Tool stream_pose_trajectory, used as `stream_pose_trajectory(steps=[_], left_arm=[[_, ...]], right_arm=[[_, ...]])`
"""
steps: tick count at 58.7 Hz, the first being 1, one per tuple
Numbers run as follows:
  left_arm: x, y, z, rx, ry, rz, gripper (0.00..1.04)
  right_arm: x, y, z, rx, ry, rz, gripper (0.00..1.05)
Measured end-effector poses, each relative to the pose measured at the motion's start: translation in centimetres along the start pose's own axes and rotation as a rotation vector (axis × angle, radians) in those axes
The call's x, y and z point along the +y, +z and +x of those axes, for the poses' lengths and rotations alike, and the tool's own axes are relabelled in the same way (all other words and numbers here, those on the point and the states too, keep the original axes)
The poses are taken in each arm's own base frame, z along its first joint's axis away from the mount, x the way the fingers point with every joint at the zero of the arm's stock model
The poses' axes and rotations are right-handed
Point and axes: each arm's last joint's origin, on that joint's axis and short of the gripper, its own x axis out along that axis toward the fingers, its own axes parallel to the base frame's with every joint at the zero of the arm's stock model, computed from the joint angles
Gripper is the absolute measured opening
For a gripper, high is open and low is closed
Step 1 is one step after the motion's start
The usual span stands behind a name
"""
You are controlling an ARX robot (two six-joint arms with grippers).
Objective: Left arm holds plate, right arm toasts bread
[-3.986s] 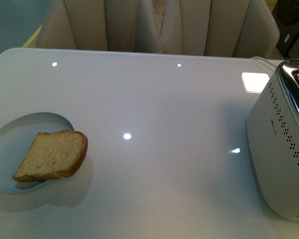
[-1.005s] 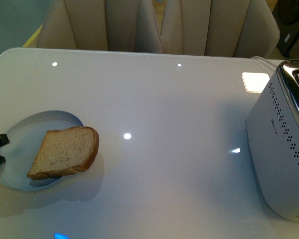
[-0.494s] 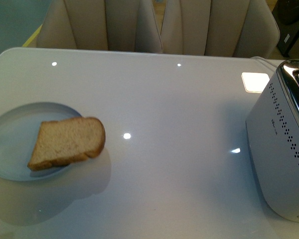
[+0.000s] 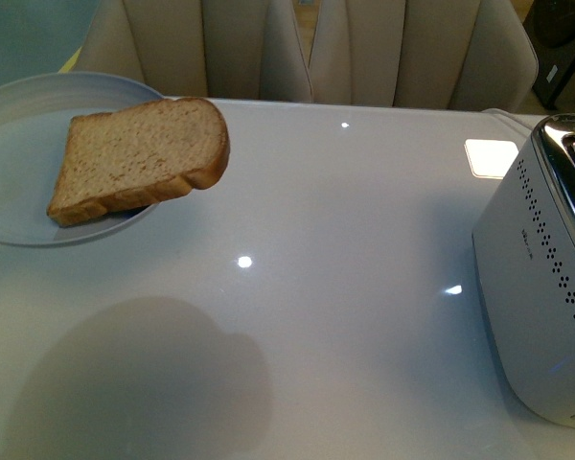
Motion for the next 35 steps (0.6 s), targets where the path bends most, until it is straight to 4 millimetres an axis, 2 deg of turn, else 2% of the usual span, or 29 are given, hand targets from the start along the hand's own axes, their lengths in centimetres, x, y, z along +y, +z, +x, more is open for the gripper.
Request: stream_pose_trajectory(steps=[14,25,35], left_arm=[[-7.4,-0.8,-2.9,-0.029,-0.072,0.084,0.03],[-12.3,-2.7,-3.4,-0.004,-0.151,0.144,0.03],[-15.5,-3.8,-3.1,0.016,-0.2,0.171,0.03]], right_arm=[[0.0,0.0,0.0,0.0,0.0,0.0,0.96],[0.0,0.0,0.0,0.0,0.0,0.0,0.96],[0.0,0.0,0.0,0.0,0.0,0.0,0.96]])
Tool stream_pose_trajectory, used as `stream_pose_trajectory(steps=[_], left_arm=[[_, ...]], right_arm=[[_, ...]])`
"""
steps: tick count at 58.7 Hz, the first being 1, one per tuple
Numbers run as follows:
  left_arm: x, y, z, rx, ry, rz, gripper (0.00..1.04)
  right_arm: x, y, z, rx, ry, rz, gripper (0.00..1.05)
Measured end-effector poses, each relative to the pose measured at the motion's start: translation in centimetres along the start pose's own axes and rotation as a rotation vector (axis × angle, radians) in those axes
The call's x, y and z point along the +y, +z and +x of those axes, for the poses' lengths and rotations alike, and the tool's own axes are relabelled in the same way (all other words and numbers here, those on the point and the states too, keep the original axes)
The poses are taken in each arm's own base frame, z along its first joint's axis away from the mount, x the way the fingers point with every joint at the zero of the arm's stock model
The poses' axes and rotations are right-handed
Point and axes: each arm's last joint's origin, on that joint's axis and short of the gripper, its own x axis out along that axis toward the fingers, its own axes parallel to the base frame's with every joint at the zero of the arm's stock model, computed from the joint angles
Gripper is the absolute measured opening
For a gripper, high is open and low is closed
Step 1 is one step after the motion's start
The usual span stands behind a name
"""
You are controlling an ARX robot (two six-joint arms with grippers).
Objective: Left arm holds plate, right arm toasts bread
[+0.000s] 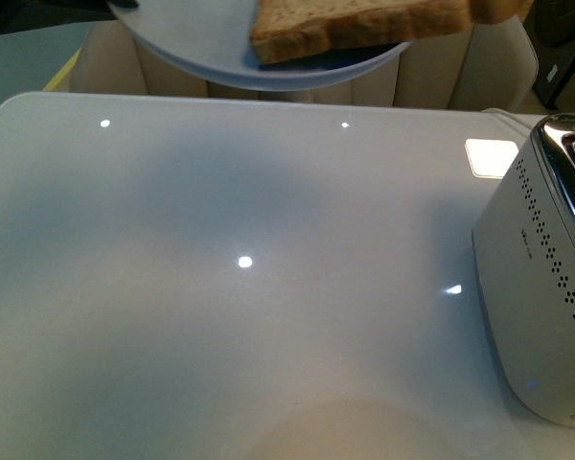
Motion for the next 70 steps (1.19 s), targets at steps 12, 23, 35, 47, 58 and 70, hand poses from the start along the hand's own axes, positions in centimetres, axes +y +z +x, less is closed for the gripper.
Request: stream_pose_trajectory(steps=[12,23,35,47,58,70], left_arm=[[-1.8,-1.6,1.8,0.054,-0.006,0.011,0.03],[-2.4,-2.4,2.1,0.077,-0.017,0.014,0.03],[-2.4,-2.4,2.1,0.075,-0.015,0.009,0.03],[-2.4,-2.4,2.1,0.075,-0.015,0.006,0.03],[-2.4,-2.4,2.1,0.074,-0.014,0.006,0.03],[-2.4,-2.4,2.1,0.074,-0.015,0.006,0.03]], right_arm=[[0.0,0.0,0.0,0.0,0.0,0.0,0.96],[0.0,0.0,0.0,0.0,0.0,0.0,0.96],[0.0,0.0,0.0,0.0,0.0,0.0,0.96],[0.0,0.0,0.0,0.0,0.0,0.0,0.96],[0.0,0.0,0.0,0.0,0.0,0.0,0.96],[0.0,0.0,0.0,0.0,0.0,0.0,0.96]])
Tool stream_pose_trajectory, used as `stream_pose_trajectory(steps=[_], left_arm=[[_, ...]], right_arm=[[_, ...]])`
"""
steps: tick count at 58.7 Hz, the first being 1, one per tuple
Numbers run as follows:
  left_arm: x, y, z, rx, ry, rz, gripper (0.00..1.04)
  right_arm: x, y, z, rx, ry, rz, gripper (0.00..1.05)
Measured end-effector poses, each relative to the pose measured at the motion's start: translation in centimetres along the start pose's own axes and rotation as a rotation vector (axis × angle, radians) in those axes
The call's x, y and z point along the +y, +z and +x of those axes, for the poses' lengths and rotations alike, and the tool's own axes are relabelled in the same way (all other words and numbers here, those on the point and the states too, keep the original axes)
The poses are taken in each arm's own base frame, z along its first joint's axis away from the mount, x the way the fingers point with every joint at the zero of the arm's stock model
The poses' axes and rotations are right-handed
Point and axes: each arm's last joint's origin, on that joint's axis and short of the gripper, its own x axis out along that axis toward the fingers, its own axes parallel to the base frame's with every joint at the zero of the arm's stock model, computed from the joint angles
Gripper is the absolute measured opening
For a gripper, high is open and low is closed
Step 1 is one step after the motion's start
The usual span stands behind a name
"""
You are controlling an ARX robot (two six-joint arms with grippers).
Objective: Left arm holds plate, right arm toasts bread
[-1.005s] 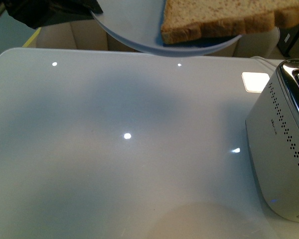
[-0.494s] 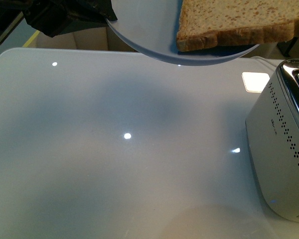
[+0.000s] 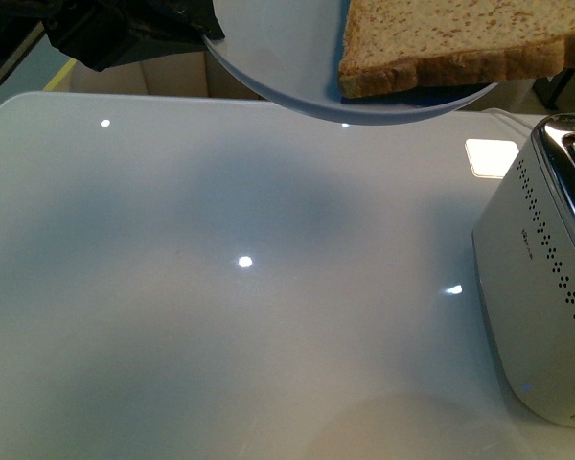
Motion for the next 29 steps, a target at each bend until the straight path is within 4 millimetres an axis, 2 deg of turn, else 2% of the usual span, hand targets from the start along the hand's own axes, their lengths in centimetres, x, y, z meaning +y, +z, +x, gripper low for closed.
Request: stream_pose_trajectory(steps=[2,5,8,21,29], left_arm=[[0.0,0.0,0.0,0.0,0.0,0.0,0.03],[0.0,0.0,0.0,0.0,0.0,0.0,0.03],[0.0,0.0,0.0,0.0,0.0,0.0,0.03],[0.0,0.0,0.0,0.0,0.0,0.0,0.03],[0.0,0.0,0.0,-0.001,0.001,0.0,0.03]], right_arm=[[0.0,-0.1,0.0,0.026,-0.01,-0.001,0.96],[-0.1,-0.3,0.2,0.216,-0.036,0.0,0.96],[-0.2,-0.3,0.7,0.304,-0.036,0.006,0.96],[-0.5,2.2,3.0,0.243,-0.009,0.061,0.96],[-0.4,3.8,5.9,0.25,0.029,0.209,0.96]])
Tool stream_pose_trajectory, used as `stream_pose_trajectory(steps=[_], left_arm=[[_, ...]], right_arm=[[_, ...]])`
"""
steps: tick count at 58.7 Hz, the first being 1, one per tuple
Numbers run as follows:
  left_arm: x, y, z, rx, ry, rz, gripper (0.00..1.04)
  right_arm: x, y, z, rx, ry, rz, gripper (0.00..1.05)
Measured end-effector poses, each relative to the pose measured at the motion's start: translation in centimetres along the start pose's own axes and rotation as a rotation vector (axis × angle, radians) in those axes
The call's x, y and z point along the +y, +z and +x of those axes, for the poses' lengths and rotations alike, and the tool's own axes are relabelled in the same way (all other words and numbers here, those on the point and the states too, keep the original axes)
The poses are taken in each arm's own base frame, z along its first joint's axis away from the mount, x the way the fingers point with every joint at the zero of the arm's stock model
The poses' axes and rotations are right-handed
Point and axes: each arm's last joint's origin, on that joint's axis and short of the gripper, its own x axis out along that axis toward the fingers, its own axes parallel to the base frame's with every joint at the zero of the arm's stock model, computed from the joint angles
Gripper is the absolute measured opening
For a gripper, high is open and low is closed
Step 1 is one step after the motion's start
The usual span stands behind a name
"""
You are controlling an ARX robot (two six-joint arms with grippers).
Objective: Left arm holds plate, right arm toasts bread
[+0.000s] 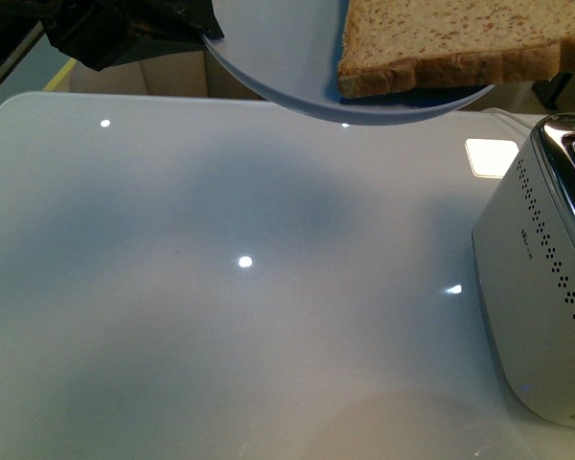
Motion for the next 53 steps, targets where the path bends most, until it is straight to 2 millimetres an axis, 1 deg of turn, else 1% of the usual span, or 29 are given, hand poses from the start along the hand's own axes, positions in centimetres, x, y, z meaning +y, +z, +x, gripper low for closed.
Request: stream_pose_trajectory(steps=[2,9,15,18,28,32,46,48,50,53], left_arm=[[0.0,0.0,0.0,0.0,0.0,0.0,0.03],[0.0,0.0,0.0,0.002,-0.002,0.0,0.03],[0.0,0.0,0.0,0.001,-0.001,0.0,0.03],[0.0,0.0,0.0,0.001,-0.001,0.0,0.03],[0.0,0.0,0.0,0.001,-0.001,0.0,0.03],[0.0,0.0,0.0,0.001,-0.001,0.0,0.03],[0.0,0.0,0.0,0.001,-0.001,0.0,0.03],[0.0,0.0,0.0,0.001,-0.001,0.0,0.03],[0.0,0.0,0.0,0.001,-0.001,0.0,0.03],[0.0,0.0,0.0,0.001,-0.001,0.0,0.03]], right_arm=[[0.3,0.2,0.7,0.01,0.016,0.045,0.96],[1.4,0.4,2.3,0.029,0.087,0.145,0.96],[3.5,0.0,4.1,0.06,0.196,0.24,0.96],[4.1,-0.2,4.7,0.071,0.23,0.273,0.96],[4.9,-0.4,6.4,0.096,0.276,0.383,0.96],[5.3,-0.6,7.4,0.11,0.289,0.428,0.96],[6.1,-1.2,8.8,0.143,0.298,0.464,0.96],[6.2,-1.2,8.9,0.146,0.298,0.47,0.94],[6.3,-1.3,8.9,0.147,0.293,0.474,0.86],[6.3,-1.3,8.9,0.146,0.292,0.478,0.79]])
